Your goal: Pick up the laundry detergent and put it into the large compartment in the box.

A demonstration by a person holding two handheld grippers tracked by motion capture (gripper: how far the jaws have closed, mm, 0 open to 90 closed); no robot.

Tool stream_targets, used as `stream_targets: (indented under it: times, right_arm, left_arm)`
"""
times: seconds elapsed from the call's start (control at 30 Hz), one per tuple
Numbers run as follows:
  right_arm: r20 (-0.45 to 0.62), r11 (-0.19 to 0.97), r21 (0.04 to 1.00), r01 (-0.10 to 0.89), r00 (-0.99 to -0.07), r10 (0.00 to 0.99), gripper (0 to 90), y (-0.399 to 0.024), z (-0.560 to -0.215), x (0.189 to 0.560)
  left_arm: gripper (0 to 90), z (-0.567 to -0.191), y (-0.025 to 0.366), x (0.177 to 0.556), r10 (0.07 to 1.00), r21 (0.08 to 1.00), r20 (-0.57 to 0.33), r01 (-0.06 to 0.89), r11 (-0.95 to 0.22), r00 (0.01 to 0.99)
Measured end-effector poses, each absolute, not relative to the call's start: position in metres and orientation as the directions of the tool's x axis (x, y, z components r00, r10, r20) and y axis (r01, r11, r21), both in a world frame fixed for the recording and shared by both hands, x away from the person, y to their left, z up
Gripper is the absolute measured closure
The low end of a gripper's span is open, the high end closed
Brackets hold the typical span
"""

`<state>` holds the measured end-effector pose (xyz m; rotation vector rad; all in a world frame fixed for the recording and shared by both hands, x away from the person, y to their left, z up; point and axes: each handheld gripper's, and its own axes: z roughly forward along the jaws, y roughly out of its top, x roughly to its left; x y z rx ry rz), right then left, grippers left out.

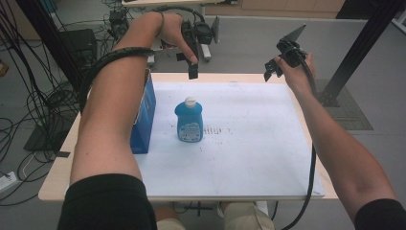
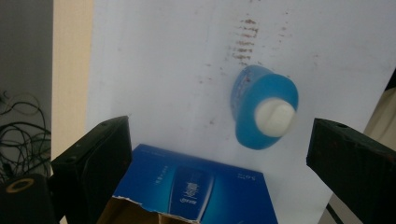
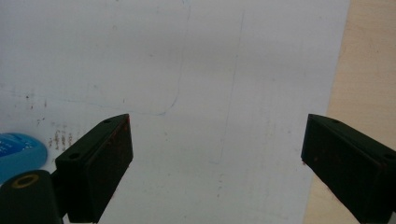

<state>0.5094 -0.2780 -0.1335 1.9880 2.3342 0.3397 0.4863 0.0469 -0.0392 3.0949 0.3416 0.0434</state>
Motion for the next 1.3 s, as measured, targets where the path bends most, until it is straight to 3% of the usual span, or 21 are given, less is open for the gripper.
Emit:
stream_targets:
  times: [1.3]
  right_arm:
    - [0.094,0.145,0.220,0.965,-0.169,0.981,8.8,-0.283,-0.123,0.491]
  left_arm:
    - [6.5,-0.064,0.040,0.447,0.135,0.018,0.036,0.135,-0.991,0.990]
